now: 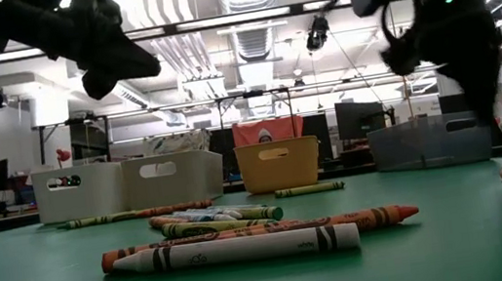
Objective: Sort crayons
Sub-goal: Put the blue crayon into the yellow bin
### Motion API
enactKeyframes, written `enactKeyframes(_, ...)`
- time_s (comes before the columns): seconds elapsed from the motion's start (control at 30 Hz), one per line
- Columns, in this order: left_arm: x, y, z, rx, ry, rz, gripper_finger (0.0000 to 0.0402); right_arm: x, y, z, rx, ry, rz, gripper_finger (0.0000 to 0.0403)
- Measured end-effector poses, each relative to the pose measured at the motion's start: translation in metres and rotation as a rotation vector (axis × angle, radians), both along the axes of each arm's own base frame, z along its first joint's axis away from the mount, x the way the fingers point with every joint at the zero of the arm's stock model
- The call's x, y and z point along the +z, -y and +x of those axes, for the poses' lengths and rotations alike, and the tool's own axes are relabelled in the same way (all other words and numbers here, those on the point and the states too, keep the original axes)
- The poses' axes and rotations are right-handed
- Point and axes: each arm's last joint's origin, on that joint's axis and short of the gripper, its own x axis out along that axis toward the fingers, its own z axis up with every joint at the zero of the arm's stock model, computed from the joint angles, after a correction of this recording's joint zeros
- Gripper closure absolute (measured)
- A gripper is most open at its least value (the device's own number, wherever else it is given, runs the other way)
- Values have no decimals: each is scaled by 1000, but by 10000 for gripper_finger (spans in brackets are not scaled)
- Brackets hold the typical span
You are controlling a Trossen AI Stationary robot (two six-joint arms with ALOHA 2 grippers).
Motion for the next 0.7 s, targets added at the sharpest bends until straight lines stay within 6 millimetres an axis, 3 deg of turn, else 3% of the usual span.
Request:
enactKeyframes(0.2,0,0,1,1,23,-1,329,2,-2,37,334,372,-84,335)
enactKeyframes(0.3,2,0,1,3,32,-5,329,6,-2,48,330,487,-96,335)
enactKeyframes(0.4,3,0,1,5,36,-9,329,13,-3,52,165,501,-46,335)
enactKeyframes(0.53,2,0,1,4,34,-7,329,22,-9,52,-53,459,161,335)
enactKeyframes(0.7,2,0,1,1,30,2,329,18,-34,33,-90,238,275,335)
